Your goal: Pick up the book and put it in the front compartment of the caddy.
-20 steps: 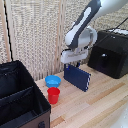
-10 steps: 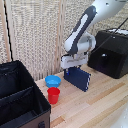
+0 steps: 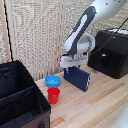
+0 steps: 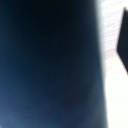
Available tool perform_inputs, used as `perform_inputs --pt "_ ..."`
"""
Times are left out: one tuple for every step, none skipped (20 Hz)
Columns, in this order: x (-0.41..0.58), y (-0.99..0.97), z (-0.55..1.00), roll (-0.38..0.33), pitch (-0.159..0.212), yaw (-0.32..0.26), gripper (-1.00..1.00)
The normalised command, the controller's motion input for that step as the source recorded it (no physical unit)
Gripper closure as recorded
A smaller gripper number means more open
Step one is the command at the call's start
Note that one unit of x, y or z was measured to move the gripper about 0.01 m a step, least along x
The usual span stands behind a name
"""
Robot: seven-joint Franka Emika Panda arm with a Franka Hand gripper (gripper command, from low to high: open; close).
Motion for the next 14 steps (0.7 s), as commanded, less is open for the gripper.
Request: perform_inputs --pt "0.0 0.09 0.3 -0.238 -0.011 0.028 1.0" --pt "0.0 0.08 0.3 -0.246 0.0 0.029 1.0" --pt "0.0 0.07 0.35 -0.249 0.0 0.01 1.0" --pt "0.0 0.09 0.41 -0.234 0.0 0.0 1.0" --pt "0.0 0.09 0.4 -0.197 0.0 0.0 1.0" --pt "0.0 0.05 0.37 -0.17 0.009 0.0 1.0" --pt "0.0 0.06 0.36 -0.163 0.023 0.002 1.0" --pt "0.0 0.07 0.31 -0.163 0.052 0.021 1.0" --pt "0.0 0.05 0.37 -0.163 0.076 0.021 1.0" --pt "0.066 0.04 0.57 -0.118 0.096 -0.008 1.0" --pt "0.026 0.0 0.77 -0.034 0.157 -0.119 1.0" --pt "0.054 -0.05 0.77 0.0 0.17 -0.175 1.0" --pt "0.206 -0.13 0.89 -0.011 0.143 -0.204 1.0" --pt "0.289 -0.08 0.98 -0.004 0.109 -0.208 1.0"
